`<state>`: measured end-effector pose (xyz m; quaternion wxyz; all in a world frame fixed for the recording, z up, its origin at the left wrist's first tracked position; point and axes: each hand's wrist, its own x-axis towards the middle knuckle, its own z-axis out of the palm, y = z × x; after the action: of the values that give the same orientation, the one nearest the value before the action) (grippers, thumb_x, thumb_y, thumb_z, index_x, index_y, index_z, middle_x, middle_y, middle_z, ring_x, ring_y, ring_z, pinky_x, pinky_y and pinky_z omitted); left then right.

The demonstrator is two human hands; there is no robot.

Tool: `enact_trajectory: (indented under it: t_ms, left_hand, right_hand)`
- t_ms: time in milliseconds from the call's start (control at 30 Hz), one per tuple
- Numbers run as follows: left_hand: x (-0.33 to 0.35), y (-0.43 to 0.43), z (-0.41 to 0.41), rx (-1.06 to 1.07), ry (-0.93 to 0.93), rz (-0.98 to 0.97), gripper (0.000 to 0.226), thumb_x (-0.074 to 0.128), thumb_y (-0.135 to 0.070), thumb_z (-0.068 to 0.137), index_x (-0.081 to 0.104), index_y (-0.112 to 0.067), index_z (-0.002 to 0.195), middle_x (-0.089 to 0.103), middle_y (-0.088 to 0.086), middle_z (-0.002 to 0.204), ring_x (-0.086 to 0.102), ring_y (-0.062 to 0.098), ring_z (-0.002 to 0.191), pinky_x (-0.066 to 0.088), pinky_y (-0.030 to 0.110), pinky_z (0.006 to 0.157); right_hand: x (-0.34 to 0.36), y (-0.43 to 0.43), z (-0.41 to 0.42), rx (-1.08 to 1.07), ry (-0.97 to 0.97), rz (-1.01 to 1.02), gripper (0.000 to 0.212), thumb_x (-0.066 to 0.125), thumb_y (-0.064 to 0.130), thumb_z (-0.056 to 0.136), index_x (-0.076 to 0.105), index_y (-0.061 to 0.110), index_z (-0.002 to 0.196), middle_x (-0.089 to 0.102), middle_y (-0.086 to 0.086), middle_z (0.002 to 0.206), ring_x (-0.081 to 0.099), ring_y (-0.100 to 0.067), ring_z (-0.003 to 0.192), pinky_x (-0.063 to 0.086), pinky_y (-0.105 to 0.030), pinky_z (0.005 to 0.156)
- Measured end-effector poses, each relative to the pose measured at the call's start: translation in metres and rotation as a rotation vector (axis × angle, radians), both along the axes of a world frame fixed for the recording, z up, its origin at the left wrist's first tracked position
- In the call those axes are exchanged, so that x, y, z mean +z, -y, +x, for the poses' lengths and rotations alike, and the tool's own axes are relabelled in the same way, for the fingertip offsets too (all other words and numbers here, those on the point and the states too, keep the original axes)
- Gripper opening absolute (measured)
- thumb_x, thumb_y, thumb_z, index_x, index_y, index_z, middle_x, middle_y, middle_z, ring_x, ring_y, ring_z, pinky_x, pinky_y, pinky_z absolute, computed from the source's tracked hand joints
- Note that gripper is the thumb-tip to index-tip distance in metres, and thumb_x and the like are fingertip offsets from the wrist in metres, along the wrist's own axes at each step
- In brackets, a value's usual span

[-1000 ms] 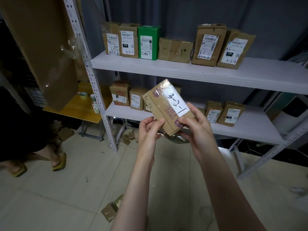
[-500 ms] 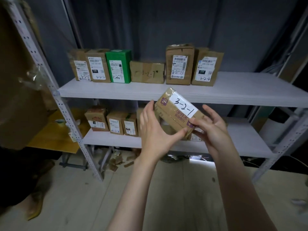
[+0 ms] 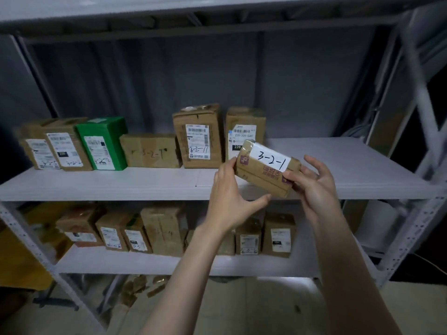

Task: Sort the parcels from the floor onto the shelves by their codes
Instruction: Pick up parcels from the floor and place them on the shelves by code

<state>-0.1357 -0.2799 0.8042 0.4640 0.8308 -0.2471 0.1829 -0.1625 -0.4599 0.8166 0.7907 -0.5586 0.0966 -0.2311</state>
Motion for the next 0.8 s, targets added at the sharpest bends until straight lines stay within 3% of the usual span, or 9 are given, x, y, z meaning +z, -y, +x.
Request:
enact_trajectory:
  t_ms: [100, 200, 400, 533, 667, 800]
  left_hand:
    - [-0.002, 0.03, 0.029, -0.028, -0.015, 0.047, 0.093, 0.079, -0.047, 0.07, 0.029, -0.023, 0.146, 0.04, -0.007, 0.144, 0.037, 0.007, 0.131, 0.036, 0.025, 0.108]
    - [-0.011, 0.058, 0.052, -0.079, -0.066, 0.087, 0.09, 0.077, -0.042, 0.075, 0.029, -0.023, 0.147, 0.04, -0.006, 0.145, 0.038, 0.008, 0.132, 0.034, 0.023, 0.107]
    - [-0.031, 0.104, 0.093, -0.143, -0.116, 0.155, 0.079, 0.073, -0.035, 0.081, 0.032, -0.019, 0.147, 0.044, 0.0, 0.147, 0.042, 0.014, 0.131, 0.037, 0.03, 0.107]
    - [-0.04, 0.123, 0.115, -0.137, -0.095, 0.243, 0.075, 0.072, -0.037, 0.081, 0.038, -0.014, 0.143, 0.049, 0.005, 0.143, 0.047, 0.02, 0.127, 0.038, 0.027, 0.1]
    - [-0.043, 0.134, 0.137, -0.105, -0.099, 0.283, 0.073, 0.073, -0.039, 0.081, 0.04, -0.015, 0.141, 0.053, 0.005, 0.139, 0.05, 0.021, 0.123, 0.039, 0.027, 0.095]
    - [-0.045, 0.146, 0.153, -0.121, -0.174, 0.22, 0.078, 0.071, -0.039, 0.074, 0.041, -0.013, 0.141, 0.056, 0.007, 0.135, 0.052, 0.021, 0.12, 0.038, 0.023, 0.093]
  right_hand:
    - [0.004, 0.033, 0.029, -0.064, -0.005, -0.043, 0.05, 0.069, -0.01, 0.079, 0.051, 0.022, 0.113, 0.06, -0.011, 0.127, 0.062, -0.024, 0.114, 0.057, -0.031, 0.085]
    - [0.005, 0.056, 0.052, -0.137, -0.023, -0.078, 0.046, 0.063, -0.011, 0.084, 0.045, 0.016, 0.116, 0.06, -0.001, 0.107, 0.063, -0.014, 0.097, 0.053, -0.017, 0.063]
    - [-0.019, 0.096, 0.095, -0.207, -0.099, -0.149, 0.049, 0.058, -0.013, 0.085, 0.04, 0.012, 0.123, 0.057, 0.007, 0.1, 0.062, -0.009, 0.095, 0.055, -0.015, 0.069]
    - [-0.032, 0.115, 0.119, -0.203, -0.131, -0.282, 0.058, 0.061, -0.013, 0.084, 0.037, 0.013, 0.131, 0.057, 0.003, 0.111, 0.061, -0.008, 0.099, 0.052, -0.01, 0.067]
    - [-0.039, 0.127, 0.144, -0.2, -0.113, -0.353, 0.074, 0.062, -0.012, 0.084, 0.027, 0.016, 0.143, 0.046, 0.004, 0.131, 0.055, -0.01, 0.113, 0.052, -0.012, 0.079]
    - [-0.054, 0.132, 0.171, -0.272, -0.091, -0.443, 0.086, 0.07, -0.008, 0.077, 0.023, 0.01, 0.147, 0.045, 0.0, 0.13, 0.057, -0.013, 0.112, 0.048, -0.008, 0.085]
